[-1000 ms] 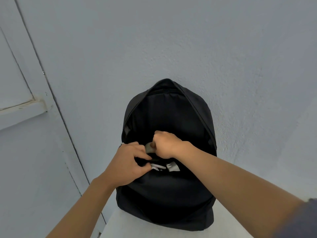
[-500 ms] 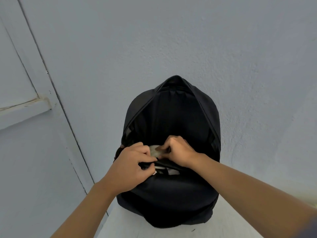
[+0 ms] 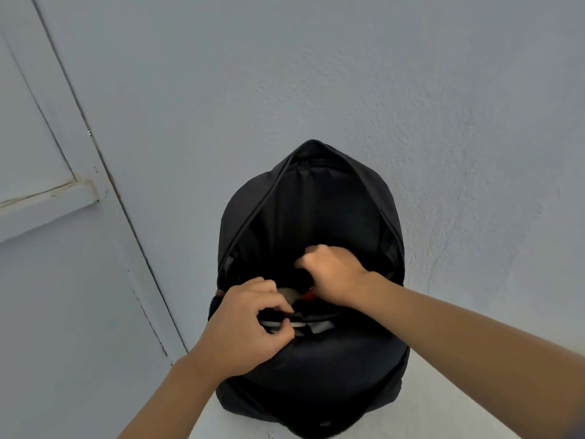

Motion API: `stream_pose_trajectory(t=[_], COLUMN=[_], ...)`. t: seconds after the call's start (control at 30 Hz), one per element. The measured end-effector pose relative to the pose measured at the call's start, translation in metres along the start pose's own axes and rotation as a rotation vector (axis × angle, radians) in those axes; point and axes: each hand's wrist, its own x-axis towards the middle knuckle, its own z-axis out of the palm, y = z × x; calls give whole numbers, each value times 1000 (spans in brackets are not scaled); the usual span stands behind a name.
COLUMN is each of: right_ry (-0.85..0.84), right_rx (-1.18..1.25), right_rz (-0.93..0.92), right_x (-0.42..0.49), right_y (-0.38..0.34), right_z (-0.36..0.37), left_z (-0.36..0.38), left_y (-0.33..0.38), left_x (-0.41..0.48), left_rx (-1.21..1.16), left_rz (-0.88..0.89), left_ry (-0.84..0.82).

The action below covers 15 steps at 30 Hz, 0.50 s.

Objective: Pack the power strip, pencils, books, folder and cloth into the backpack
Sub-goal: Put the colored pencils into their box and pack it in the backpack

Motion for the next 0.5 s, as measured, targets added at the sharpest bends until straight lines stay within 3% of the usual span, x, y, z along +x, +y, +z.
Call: stream_pose_trajectory(t=[0.1, 0.23, 0.37, 0.5], right_ry=[-149, -328, -312, -188], right_rx=[-84, 83, 80, 119], right_rz=[142, 240, 237, 276], right_x=[-13, -21, -24, -24], right_y=[11, 28, 26, 13], right_z=[-5, -6, -1, 10], left_z=[-1, 0, 5, 6], left_y=[-2, 0, -1, -3], left_x=[-1, 1, 0, -5], left_rx=[-14, -5, -32, -55], left_rz=[-32, -38, -24, -8], left_ry=[-11, -1, 15, -13])
